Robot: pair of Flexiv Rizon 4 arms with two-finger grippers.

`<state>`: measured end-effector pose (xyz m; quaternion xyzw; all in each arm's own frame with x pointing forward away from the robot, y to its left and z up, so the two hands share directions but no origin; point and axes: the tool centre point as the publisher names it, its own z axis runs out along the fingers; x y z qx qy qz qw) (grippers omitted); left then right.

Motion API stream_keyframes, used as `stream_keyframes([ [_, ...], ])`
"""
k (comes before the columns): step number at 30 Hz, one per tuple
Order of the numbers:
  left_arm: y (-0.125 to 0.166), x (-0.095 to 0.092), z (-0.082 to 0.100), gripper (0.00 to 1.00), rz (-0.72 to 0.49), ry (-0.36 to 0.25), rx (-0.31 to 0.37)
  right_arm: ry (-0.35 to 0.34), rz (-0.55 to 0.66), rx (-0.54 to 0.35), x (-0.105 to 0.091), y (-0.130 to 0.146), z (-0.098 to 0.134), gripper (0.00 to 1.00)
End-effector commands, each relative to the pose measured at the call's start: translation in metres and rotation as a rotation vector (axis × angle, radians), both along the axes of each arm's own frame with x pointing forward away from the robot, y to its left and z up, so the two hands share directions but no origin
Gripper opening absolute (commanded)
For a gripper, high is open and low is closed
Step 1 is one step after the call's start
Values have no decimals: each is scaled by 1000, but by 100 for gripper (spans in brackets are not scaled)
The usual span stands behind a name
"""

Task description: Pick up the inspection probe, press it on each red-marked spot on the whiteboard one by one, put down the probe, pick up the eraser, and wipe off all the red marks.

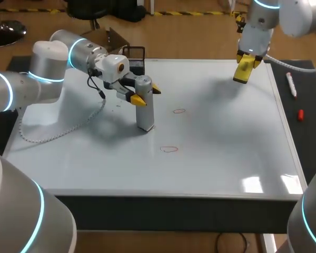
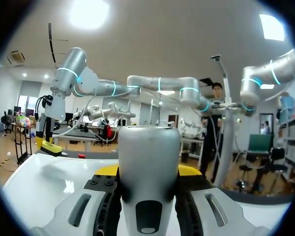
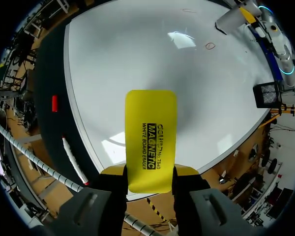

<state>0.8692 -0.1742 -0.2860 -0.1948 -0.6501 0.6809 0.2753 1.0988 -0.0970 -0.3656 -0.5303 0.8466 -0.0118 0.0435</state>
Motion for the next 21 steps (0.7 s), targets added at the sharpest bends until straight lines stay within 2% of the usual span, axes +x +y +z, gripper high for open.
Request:
stream_keyframes([
  [1, 0, 0, -3, 0, 0, -1, 1, 1, 2, -4, 1, 0, 1, 0],
  [7, 1, 1, 1, 0, 4, -4, 2, 1, 2, -4, 1, 0, 1, 0],
  [16, 4, 11, 31, 0, 34, -48, -24, 1, 2, -4, 1, 0, 1, 0],
  [21, 13, 26, 44, 0, 72, -69, -41, 1, 2, -4, 1, 0, 1, 0],
])
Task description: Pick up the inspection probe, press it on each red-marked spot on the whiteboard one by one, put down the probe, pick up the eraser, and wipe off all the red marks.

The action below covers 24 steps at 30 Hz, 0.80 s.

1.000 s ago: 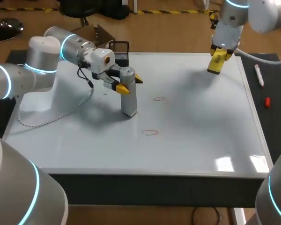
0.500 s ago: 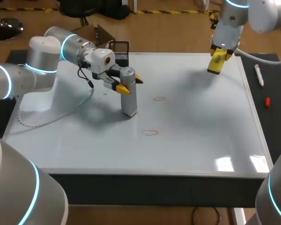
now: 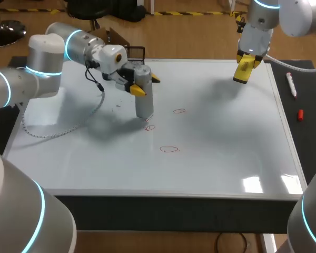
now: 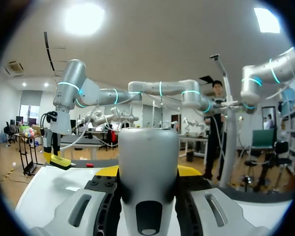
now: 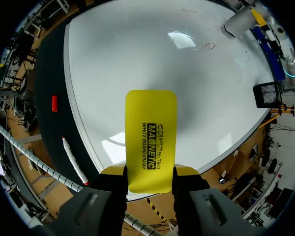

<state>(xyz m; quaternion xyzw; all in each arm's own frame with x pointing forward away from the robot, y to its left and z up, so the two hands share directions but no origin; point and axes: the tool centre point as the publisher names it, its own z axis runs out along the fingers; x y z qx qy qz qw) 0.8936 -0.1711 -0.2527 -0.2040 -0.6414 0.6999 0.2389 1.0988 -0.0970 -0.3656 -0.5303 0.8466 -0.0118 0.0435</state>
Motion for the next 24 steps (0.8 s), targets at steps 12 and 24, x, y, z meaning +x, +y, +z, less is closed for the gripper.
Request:
stream_keyframes([
  [12, 76, 64, 28, 0, 262, -71, 30, 1, 2, -4, 1, 0, 1, 0],
  [24, 143, 123, 36, 0, 462, -109, 68, 1, 2, -4, 1, 0, 1, 0],
])
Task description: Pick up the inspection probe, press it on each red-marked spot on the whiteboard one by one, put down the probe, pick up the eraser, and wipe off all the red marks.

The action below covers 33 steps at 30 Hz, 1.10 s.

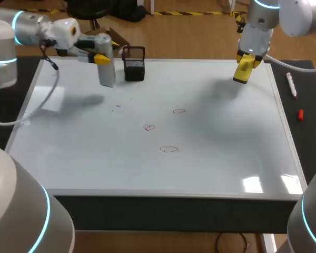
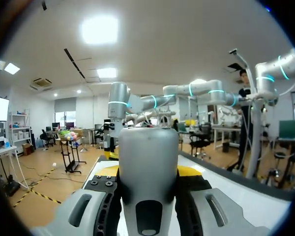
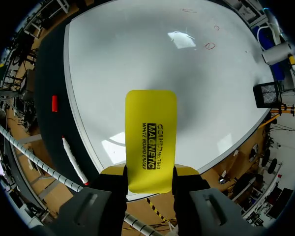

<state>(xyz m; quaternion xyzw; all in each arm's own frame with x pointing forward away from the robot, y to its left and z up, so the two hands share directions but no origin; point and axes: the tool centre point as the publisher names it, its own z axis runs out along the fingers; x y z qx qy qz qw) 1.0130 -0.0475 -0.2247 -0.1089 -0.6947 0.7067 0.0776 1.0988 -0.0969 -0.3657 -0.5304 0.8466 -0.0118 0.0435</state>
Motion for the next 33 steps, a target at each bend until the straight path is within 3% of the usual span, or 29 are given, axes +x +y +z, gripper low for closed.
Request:
stream_keyframes([
  [1, 24, 7, 9, 0, 102, -13, 27, 1, 2, -4, 1, -1, 1, 0],
  [11, 61, 34, 10, 0, 191, -4, 25, 1, 2, -4, 1, -1, 1, 0],
  [21, 83, 45, 4, 0, 264, 36, 8, 1, 2, -4, 1, -1, 1, 0],
  [33, 83, 45, 4, 0, 264, 36, 8, 1, 2, -4, 1, -1, 1, 0],
])
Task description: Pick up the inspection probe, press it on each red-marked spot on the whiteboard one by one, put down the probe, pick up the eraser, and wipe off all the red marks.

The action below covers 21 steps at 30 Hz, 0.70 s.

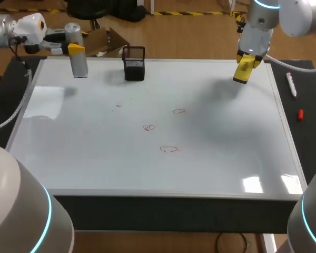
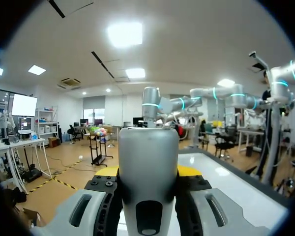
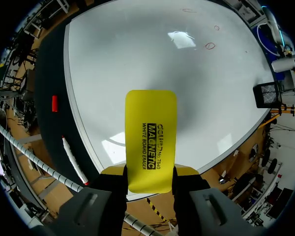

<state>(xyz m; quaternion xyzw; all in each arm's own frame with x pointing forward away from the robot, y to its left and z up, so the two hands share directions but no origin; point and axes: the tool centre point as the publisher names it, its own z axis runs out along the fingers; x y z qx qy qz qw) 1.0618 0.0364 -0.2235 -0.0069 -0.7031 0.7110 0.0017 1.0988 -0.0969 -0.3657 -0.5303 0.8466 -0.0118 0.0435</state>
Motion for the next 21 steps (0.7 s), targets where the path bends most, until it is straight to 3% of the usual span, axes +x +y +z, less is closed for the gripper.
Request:
stream_keyframes([
  [1, -1, -4, 3, 0, 11, -2, 4, 1, 2, -4, 1, -1, 1, 0],
  [8, -1, -4, 3, 0, 11, -2, 4, -1, 27, 7, -1, 3, 3, 0],
  [21, -1, -4, 3, 0, 11, -2, 4, -48, 219, 26, -45, 75, 7, 0],
])
